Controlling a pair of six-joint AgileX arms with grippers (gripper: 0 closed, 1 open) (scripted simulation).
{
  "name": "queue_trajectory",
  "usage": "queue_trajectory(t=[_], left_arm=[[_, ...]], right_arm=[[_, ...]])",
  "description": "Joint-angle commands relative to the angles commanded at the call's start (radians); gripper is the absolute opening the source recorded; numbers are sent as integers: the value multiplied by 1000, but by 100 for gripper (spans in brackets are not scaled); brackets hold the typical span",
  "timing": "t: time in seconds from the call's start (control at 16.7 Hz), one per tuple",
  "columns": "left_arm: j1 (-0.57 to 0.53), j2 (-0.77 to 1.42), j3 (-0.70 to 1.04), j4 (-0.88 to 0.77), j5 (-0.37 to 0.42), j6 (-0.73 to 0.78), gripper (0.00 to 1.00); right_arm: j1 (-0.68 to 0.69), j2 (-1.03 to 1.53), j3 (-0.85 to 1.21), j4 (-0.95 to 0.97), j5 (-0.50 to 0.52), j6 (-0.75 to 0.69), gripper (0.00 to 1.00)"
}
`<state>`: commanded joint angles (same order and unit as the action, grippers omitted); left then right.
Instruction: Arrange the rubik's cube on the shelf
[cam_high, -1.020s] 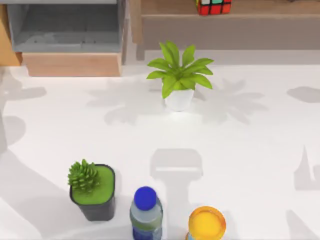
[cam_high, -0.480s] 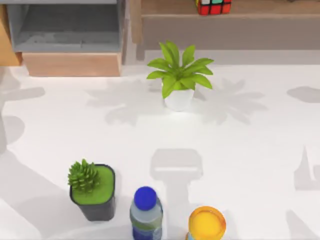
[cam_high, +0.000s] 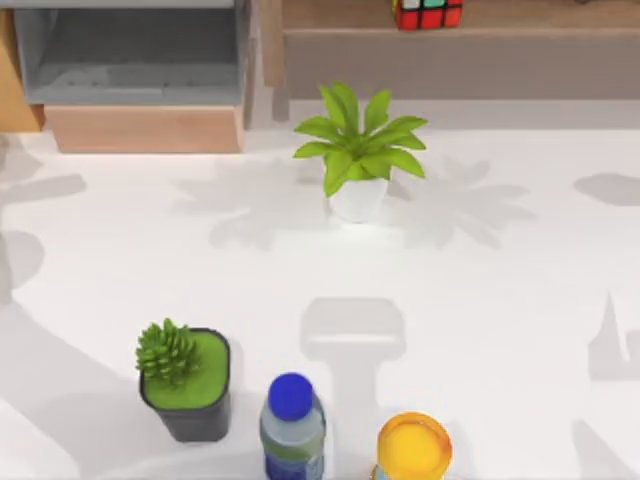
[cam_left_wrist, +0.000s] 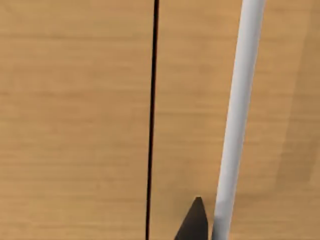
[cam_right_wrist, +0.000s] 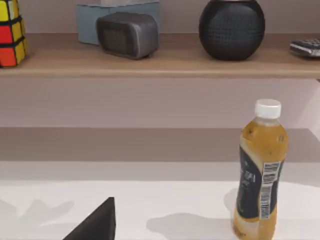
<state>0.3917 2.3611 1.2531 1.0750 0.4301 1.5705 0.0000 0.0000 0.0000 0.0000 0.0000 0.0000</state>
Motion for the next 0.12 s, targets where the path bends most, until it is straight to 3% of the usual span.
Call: queue_trajectory(t=[0.12], left_arm=[[0,0,0,0,0,0,100]], right_arm=[[0,0,0,0,0,0,100]])
